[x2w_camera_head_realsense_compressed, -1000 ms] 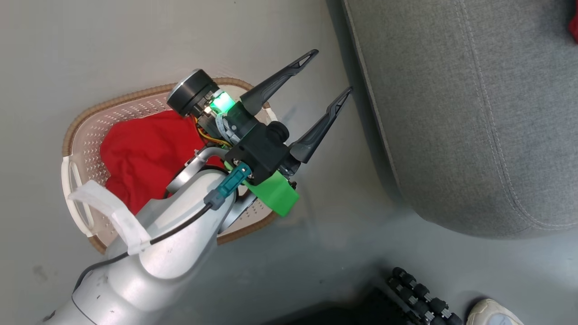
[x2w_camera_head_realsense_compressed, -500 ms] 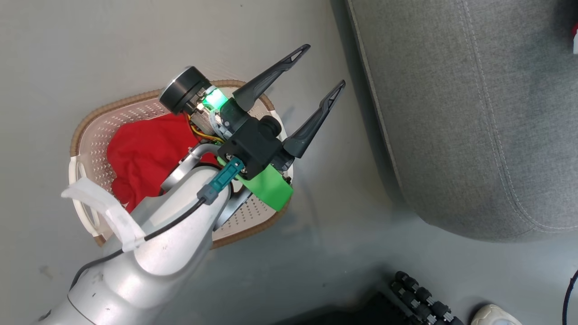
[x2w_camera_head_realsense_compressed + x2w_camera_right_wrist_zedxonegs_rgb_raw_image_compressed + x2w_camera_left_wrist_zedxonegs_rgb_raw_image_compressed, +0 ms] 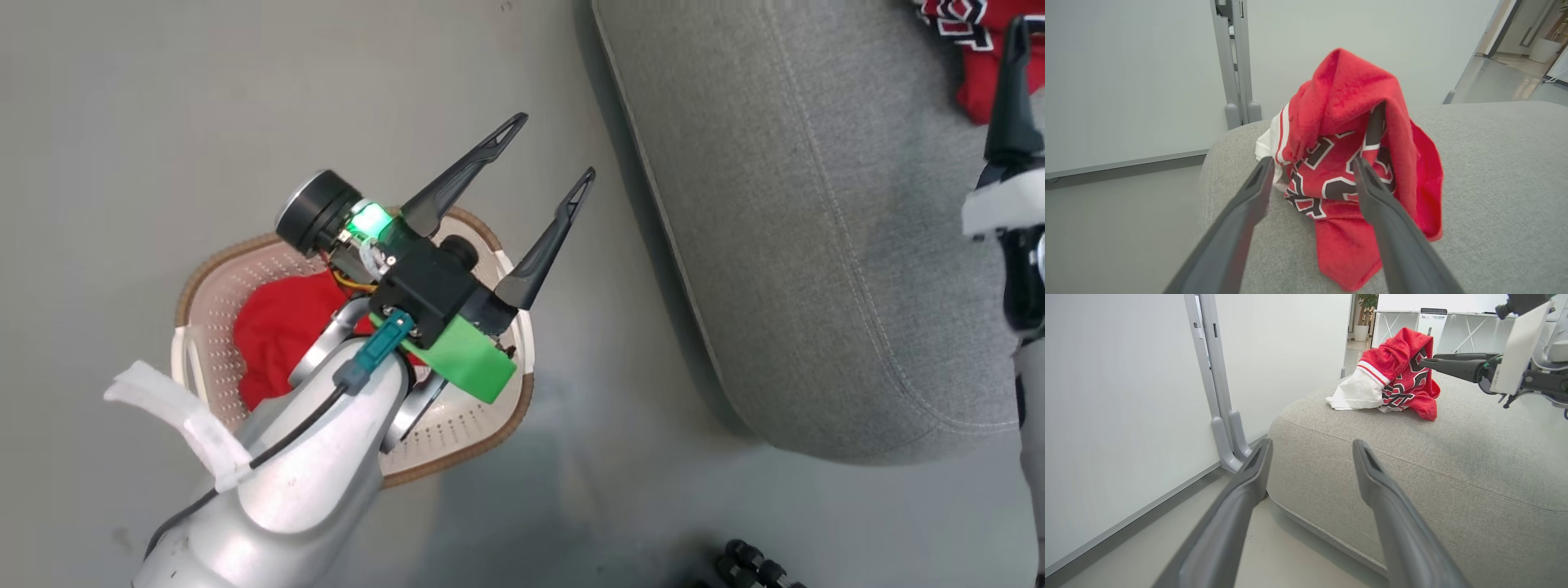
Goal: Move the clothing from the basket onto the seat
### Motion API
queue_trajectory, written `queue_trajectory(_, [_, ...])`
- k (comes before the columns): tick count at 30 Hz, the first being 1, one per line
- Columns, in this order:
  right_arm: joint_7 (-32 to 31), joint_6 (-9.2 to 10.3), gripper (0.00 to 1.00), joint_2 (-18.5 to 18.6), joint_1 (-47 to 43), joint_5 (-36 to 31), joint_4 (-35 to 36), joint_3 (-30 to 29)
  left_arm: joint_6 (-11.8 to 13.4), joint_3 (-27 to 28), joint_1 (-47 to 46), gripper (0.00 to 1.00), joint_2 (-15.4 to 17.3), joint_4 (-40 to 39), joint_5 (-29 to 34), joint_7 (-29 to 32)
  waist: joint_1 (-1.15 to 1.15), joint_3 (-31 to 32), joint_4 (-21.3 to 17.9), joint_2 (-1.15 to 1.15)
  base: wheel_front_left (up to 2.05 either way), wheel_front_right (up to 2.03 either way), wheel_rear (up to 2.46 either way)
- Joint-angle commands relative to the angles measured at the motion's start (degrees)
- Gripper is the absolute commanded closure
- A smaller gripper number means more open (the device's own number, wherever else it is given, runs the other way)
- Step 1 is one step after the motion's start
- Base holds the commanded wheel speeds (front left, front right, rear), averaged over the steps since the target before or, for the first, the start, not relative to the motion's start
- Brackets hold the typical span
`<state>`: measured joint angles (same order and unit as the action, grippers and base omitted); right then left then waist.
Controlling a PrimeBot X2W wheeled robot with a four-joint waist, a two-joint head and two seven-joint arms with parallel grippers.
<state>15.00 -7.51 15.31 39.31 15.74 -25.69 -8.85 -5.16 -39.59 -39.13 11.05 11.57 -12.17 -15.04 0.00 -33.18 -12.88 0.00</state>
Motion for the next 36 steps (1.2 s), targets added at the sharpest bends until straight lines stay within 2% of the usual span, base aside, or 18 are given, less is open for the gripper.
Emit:
queue_trajectory(1, [0.27, 0.04, 0.00, -0.36, -2.27, 0.09, 1.20, 0.25, 0.35, 0.72, 1.47, 0.00, -0.05, -0.19, -0.46, -0.20, 0.00, 4.00, 1.22, 0.00, 0.00, 0.00, 0.00])
queue_trajectory(13, [0.28, 0.04, 0.00, -5.36, -13.86, -1.71, 13.20, 3.68, 2.56, 10.54, 9.76, 0.00, -1.92, -2.00, -2.17, -0.12, 0.00, 12.86, 6.52, 0.00, 0.00, 0.00, 0.00])
queue_trajectory(26, [0.27, 0.04, 0.00, -9.54, -19.93, -3.86, 17.67, 8.83, 1.90, 23.07, 18.98, 0.00, -4.25, -1.69, -0.98, -0.12, 0.00, 19.51, 13.92, 0.00, 0.00, 0.00, 0.00])
queue_trajectory(36, [0.27, 0.04, 0.00, -11.23, -23.58, -6.84, 20.09, 11.51, 1.20, 30.50, 24.36, 0.00, -6.11, -1.96, 0.86, -0.13, 0.00, 22.86, 16.67, 0.00, 0.00, 0.00, 0.00])
